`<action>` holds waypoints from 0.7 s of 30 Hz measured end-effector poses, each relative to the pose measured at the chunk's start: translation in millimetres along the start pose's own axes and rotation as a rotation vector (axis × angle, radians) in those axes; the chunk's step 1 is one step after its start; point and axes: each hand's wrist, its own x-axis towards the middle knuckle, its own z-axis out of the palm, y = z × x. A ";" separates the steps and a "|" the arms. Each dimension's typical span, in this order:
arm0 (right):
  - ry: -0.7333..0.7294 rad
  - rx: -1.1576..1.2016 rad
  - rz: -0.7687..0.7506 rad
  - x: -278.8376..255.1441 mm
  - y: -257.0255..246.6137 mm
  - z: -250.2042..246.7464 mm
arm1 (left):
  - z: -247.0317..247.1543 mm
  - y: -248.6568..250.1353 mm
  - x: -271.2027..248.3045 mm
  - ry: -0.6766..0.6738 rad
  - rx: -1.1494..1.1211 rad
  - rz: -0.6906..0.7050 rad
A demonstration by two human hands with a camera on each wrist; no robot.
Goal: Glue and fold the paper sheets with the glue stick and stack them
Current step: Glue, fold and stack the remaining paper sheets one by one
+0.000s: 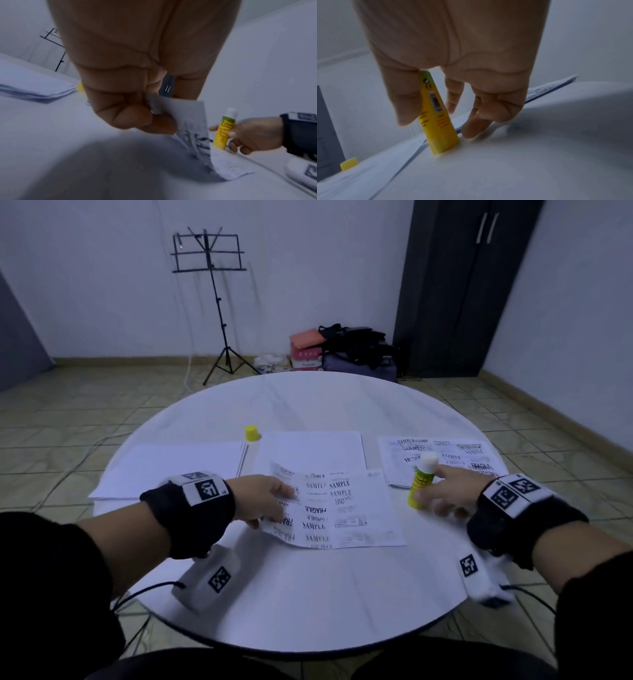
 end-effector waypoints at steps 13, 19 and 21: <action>0.113 -0.285 -0.294 -27.9 -71.3 43.4 | 4.7 -18.7 -22.4 0.018 0.836 0.138; 0.142 -0.042 -0.479 -27.2 -121.2 86.9 | 4.7 -30.4 -29.7 0.038 0.859 0.185; 0.171 -0.039 -0.530 -28.0 -136.9 104.5 | 3.8 -34.4 -32.2 0.039 0.845 0.190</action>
